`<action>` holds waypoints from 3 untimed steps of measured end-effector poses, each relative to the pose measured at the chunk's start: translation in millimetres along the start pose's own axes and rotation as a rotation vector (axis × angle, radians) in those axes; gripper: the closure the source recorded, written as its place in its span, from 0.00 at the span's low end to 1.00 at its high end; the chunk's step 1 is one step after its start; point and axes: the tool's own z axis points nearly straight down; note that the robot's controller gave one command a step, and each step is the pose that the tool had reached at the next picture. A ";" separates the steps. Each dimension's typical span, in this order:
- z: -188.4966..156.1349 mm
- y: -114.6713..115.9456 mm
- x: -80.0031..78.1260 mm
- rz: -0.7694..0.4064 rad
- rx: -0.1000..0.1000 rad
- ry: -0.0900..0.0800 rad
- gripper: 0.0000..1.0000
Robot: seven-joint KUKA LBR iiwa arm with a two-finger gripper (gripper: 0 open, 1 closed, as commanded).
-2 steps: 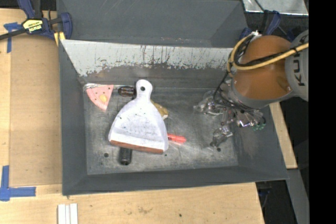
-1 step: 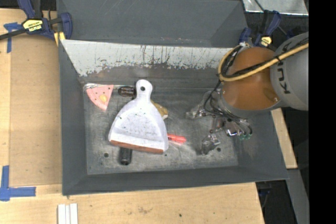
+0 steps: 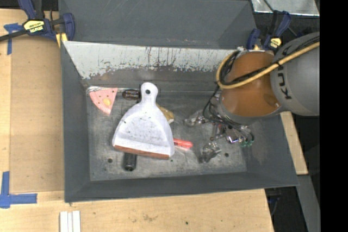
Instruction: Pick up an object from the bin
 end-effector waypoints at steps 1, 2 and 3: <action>0.2 58.6 16.8 -0.272 0.003 -0.014 1.00; 0.3 58.6 16.8 -0.273 0.003 -0.013 1.00; -32.4 56.6 16.1 -0.284 0.000 0.000 1.00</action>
Offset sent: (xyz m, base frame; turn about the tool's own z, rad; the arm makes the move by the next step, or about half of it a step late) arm 0.0000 0.0000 0.0000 0.0000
